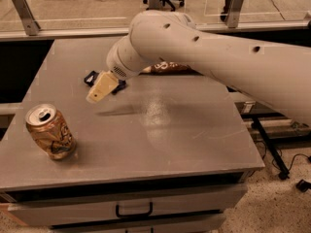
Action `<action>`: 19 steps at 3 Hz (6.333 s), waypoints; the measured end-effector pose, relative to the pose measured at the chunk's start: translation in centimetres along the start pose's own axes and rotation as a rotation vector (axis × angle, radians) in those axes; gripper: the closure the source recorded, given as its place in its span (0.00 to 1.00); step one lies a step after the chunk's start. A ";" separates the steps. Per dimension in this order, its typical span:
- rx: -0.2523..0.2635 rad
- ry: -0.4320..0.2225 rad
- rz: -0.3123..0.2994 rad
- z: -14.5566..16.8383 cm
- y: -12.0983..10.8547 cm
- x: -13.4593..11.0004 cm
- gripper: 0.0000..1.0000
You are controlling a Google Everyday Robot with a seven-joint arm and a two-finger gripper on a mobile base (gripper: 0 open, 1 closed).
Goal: Move rxbar blueberry near brown chip bag
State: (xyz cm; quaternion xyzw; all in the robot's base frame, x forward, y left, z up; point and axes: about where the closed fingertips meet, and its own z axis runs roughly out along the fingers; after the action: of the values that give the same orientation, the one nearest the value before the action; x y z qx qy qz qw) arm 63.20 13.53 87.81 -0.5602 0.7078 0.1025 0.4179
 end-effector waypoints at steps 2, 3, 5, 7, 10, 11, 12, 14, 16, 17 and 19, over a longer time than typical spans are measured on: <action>-0.049 0.031 0.058 2.8 -0.6 2.3 0.00; -0.055 0.029 0.074 3.1 -1.0 2.6 0.16; -0.073 0.039 0.099 3.6 -0.6 3.2 0.64; -0.076 0.041 0.103 3.5 -0.6 3.1 1.00; 0.204 -0.084 0.114 -9.8 -5.4 0.7 1.00; 0.234 -0.097 0.111 -11.3 -5.9 0.3 1.00; 0.280 -0.098 0.127 -11.7 -6.7 1.7 1.00; 0.413 0.081 0.212 -15.3 -10.2 12.8 1.00; 0.389 0.217 0.294 -15.4 -10.4 19.4 0.59; 0.364 0.243 0.310 -14.9 -10.2 20.4 0.35; 0.345 0.230 0.329 -14.7 -10.4 20.2 0.00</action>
Offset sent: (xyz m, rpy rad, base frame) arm 0.0321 -0.0068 -0.0500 0.0062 0.1294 -0.0300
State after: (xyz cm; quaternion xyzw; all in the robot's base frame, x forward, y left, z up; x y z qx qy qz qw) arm 64.89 -13.45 86.22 -0.3661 0.8392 -0.0173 0.4017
